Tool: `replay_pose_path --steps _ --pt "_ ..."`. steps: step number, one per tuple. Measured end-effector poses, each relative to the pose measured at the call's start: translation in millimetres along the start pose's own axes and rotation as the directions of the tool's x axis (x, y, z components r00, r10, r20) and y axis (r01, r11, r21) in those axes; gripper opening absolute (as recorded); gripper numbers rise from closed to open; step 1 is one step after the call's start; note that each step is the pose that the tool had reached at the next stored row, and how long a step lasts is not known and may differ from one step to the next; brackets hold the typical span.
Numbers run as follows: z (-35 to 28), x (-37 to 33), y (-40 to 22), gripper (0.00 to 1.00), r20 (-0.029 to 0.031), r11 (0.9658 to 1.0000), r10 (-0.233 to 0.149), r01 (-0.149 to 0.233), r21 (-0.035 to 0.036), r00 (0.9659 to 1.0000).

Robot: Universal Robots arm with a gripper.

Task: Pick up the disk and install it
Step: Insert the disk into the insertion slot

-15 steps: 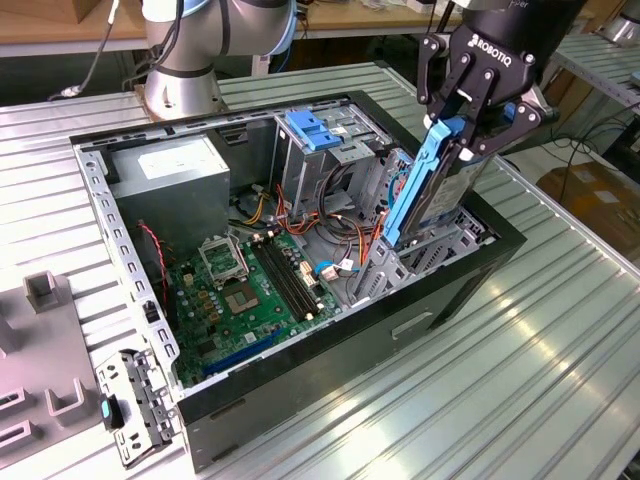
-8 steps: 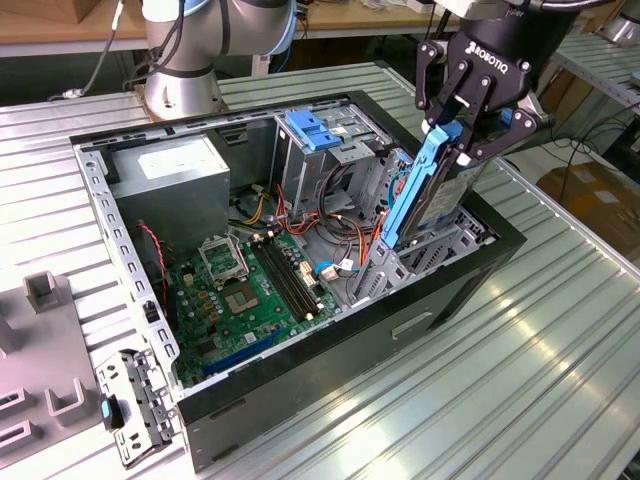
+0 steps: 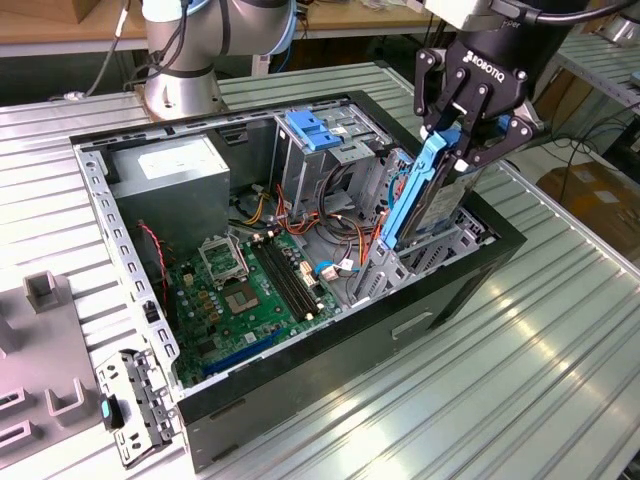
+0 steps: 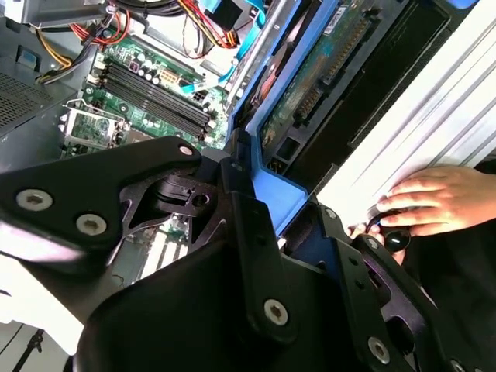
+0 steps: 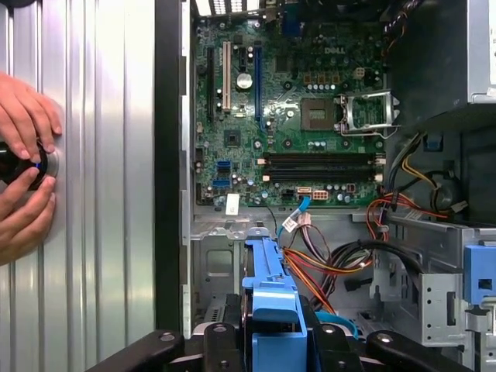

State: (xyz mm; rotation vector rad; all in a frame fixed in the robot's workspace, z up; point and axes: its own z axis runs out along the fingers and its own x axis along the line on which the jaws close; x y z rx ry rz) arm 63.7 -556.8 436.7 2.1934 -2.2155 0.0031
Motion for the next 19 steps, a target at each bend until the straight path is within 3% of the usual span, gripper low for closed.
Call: replay_pose_path --steps 12,19 --pt "11.7 -0.2 -0.3 0.37 0.0001 1.0000 0.000 0.000 -0.0001 1.0000" --pt "22.9 -0.2 -0.4 0.37 0.0001 1.0000 0.000 0.000 -0.0001 1.0000"
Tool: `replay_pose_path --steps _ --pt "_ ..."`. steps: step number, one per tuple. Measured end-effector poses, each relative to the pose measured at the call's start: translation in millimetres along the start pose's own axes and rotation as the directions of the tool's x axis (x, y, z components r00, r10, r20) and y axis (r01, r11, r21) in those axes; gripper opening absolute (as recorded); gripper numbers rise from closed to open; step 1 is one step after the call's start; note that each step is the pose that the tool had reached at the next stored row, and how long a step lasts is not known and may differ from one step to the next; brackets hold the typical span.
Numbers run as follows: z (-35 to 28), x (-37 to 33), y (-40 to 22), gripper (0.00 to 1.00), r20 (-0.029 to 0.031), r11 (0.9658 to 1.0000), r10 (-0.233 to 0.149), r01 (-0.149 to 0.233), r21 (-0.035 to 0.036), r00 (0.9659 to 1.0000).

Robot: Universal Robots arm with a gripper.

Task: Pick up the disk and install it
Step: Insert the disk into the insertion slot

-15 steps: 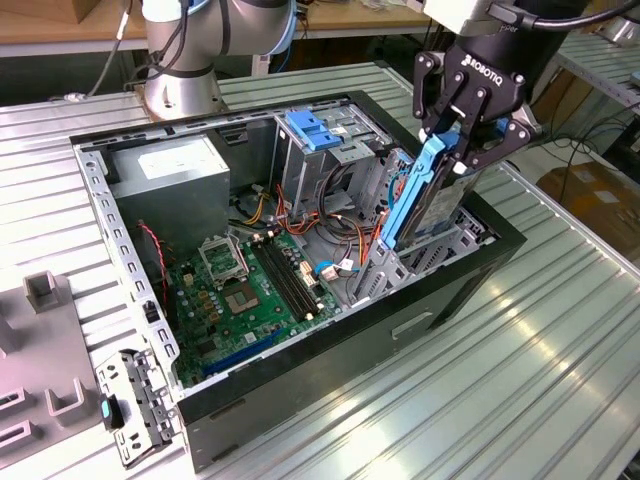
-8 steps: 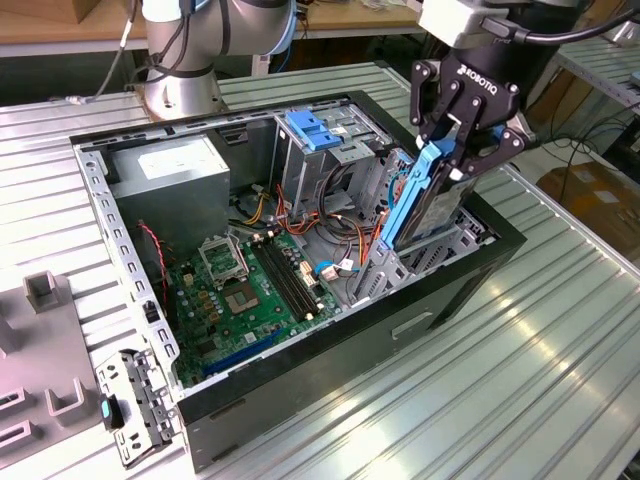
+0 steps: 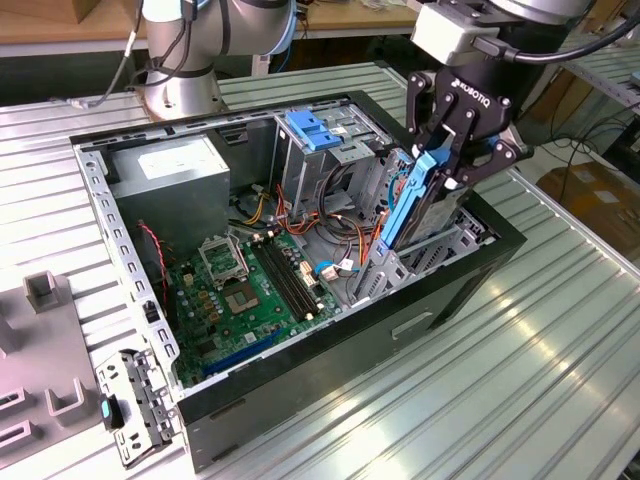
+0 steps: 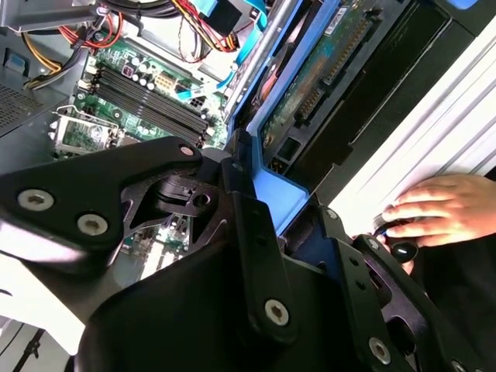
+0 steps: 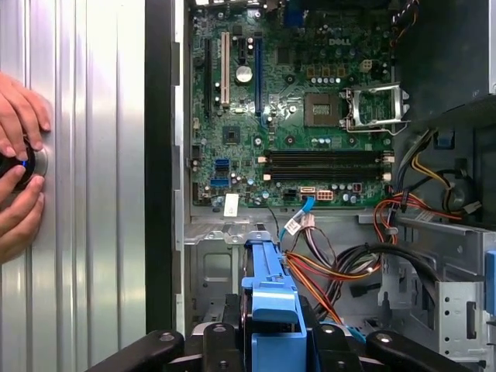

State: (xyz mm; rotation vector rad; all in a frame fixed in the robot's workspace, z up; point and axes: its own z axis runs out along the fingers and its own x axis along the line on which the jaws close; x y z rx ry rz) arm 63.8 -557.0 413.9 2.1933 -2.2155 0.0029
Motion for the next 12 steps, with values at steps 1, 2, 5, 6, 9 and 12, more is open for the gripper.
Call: replay_pose_path --steps 1,2,5,6,9,12 --pt "0.7 0.0 0.0 0.37 -0.0001 1.0000 0.000 0.000 0.0000 1.0000" --pt "0.8 0.0 0.0 0.37 -0.0002 1.0000 0.000 0.000 0.0000 1.0000" --pt "1.0 0.0 0.0 0.37 -0.0001 1.0000 0.000 0.000 0.0000 1.0000" --pt "1.0 0.0 0.0 0.37 -0.0001 1.0000 0.000 0.000 0.0000 1.0000" --pt "1.1 0.0 0.0 0.37 0.0000 1.0000 0.000 0.000 0.0000 1.0000" --pt "1.9 -0.1 -0.1 0.44 0.0003 1.0000 0.000 0.000 0.0001 1.0000"
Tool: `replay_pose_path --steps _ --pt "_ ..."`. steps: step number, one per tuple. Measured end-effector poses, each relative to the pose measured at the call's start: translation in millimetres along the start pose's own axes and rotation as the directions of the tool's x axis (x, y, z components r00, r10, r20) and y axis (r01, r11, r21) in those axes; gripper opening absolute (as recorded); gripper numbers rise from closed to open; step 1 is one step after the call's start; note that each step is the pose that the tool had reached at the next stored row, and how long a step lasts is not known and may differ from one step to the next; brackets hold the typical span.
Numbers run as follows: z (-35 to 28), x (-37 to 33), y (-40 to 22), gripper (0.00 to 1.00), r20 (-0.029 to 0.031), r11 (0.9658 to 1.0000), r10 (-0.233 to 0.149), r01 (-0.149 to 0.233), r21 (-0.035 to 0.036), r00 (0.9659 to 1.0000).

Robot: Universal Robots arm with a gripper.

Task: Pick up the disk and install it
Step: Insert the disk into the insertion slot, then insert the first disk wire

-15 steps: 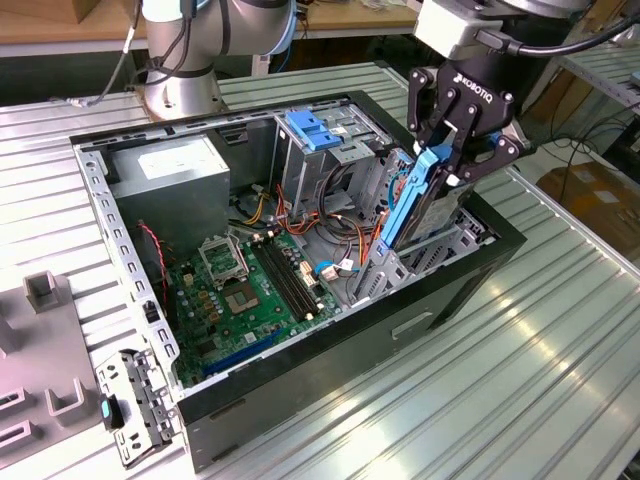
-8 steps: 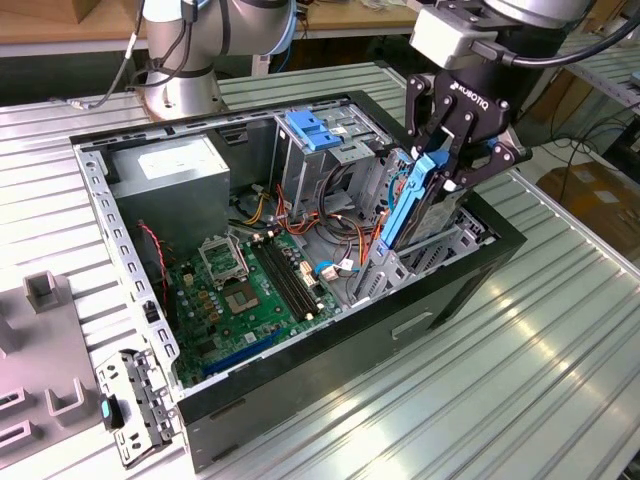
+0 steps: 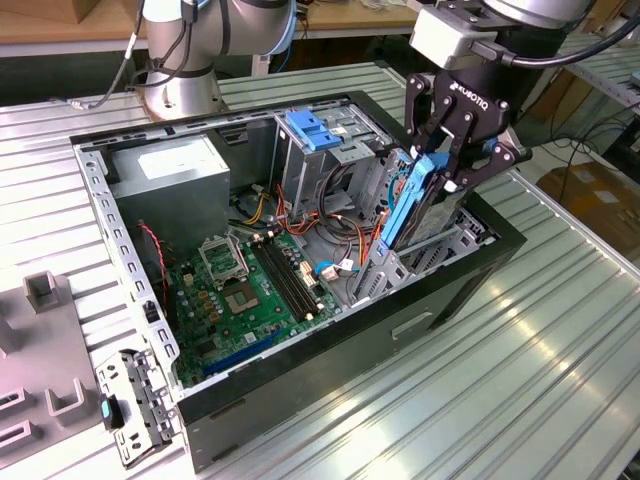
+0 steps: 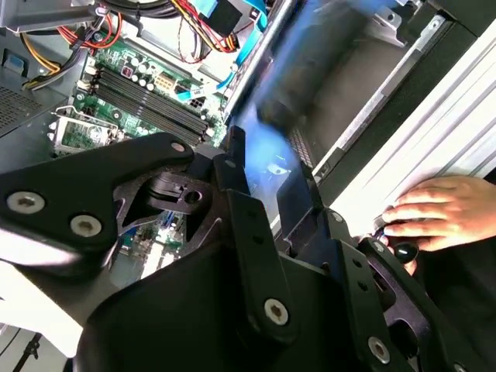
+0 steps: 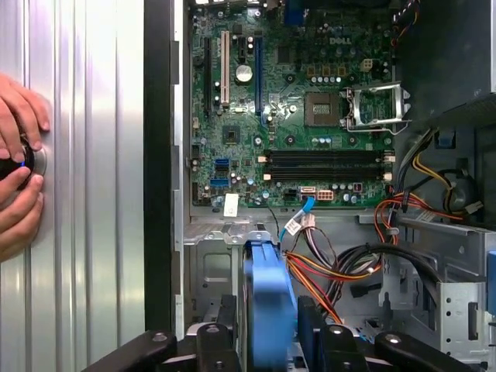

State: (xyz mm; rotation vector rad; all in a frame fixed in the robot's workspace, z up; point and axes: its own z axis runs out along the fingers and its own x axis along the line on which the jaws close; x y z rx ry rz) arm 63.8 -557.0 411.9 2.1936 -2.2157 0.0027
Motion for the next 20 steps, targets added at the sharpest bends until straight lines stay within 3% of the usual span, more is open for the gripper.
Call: replay_pose_path --steps 6,11,12,20 --pt "14.6 -0.2 -0.2 0.43 -0.0003 1.0000 0.000 0.000 -0.0001 1.0000" --pt "25.6 -0.4 -0.4 0.12 -0.0004 1.0000 0.000 0.000 -0.0001 1.0000" --pt "27.8 -0.4 -0.4 0.11 -0.0004 1.0000 0.000 0.000 -0.0001 1.0000" --pt "31.1 -0.5 -0.5 0.11 -0.0004 1.0000 0.000 0.000 -0.0001 1.0000"
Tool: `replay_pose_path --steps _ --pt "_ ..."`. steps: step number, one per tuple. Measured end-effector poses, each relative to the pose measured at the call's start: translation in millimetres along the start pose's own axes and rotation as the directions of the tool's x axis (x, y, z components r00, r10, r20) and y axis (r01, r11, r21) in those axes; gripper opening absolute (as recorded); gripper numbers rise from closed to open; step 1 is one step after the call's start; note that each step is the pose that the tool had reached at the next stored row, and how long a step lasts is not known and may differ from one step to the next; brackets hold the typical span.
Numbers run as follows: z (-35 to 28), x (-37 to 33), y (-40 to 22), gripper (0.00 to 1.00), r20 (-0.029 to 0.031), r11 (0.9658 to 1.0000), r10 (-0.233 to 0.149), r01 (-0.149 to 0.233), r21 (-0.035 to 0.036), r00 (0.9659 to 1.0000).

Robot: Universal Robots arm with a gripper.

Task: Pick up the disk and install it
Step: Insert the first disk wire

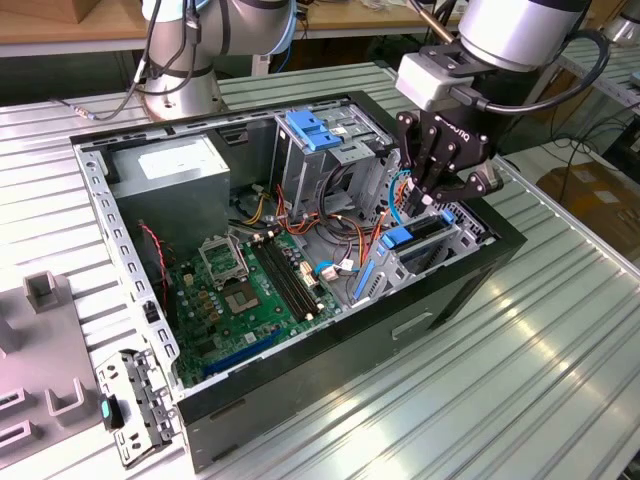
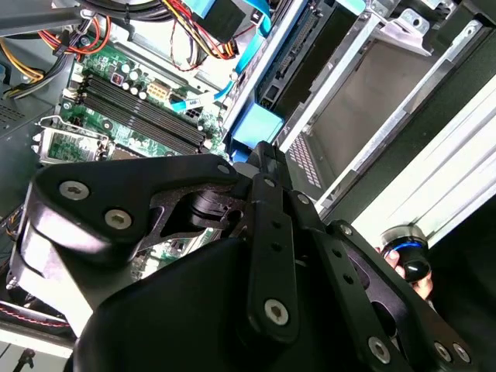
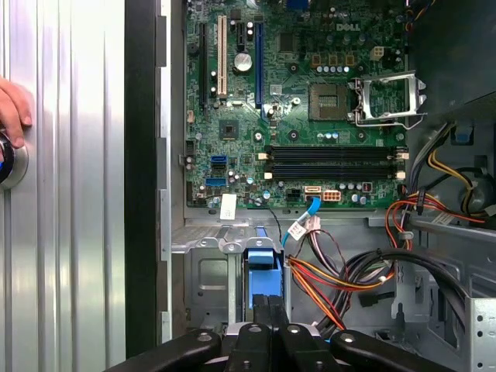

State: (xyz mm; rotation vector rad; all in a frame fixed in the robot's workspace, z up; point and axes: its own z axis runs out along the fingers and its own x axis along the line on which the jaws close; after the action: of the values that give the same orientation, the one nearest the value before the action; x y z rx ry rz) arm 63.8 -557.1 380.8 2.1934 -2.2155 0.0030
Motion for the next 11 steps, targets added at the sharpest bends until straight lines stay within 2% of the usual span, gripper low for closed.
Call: replay_pose_path --steps 9,11 --pt "0.7 0.0 -0.2 0.11 0.0001 1.0000 0.000 0.000 0.0000 1.0000" --pt "0.7 0.0 -2.2 0.11 0.0002 1.0000 0.000 0.000 0.0001 1.0000"
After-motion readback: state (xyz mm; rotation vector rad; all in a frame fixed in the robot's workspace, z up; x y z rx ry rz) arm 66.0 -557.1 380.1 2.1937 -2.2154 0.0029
